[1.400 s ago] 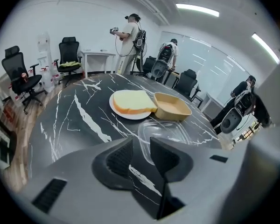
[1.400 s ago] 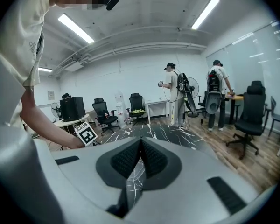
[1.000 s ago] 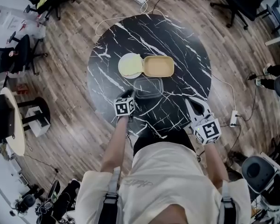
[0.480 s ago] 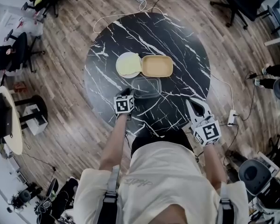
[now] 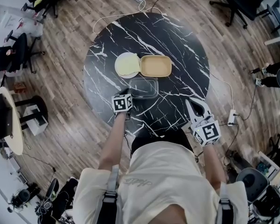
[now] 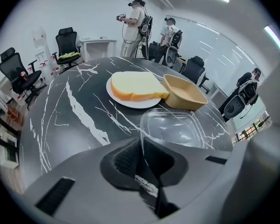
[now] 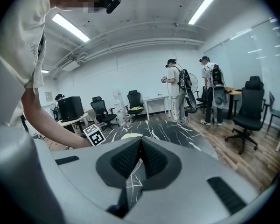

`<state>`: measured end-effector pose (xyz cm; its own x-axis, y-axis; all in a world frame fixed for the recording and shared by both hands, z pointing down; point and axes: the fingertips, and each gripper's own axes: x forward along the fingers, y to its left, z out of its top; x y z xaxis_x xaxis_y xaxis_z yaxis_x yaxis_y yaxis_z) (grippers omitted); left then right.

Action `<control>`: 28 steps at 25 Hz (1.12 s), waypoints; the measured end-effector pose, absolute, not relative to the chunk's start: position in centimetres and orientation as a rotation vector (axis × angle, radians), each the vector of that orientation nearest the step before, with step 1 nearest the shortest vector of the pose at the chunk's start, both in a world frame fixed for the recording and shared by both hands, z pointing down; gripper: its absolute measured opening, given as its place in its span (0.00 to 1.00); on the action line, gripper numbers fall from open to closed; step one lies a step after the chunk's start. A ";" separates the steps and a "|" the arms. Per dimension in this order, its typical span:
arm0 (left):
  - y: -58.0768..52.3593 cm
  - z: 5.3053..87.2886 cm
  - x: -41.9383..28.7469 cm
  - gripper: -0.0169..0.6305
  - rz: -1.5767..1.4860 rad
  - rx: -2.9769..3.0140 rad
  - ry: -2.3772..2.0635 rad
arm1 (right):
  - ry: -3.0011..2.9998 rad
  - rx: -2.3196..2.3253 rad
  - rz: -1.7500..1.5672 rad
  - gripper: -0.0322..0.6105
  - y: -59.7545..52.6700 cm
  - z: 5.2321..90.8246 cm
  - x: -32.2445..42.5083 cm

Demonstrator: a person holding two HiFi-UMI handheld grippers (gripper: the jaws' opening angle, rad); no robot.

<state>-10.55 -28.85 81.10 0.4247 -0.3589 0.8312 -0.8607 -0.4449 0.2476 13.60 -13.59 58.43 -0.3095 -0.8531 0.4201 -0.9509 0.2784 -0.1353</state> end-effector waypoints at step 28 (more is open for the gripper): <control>-26.3 72.9 -9.1 0.05 0.791 2.260 -1.036 | -2.376 1.578 0.465 0.06 -14.3 57.3 10.4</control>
<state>-9.11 -26.30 72.87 0.5352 -0.4865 0.6906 -0.7945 -0.5677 0.2158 10.36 -14.30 57.32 -0.3820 -0.8436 0.3775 -0.9236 0.3625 -0.1246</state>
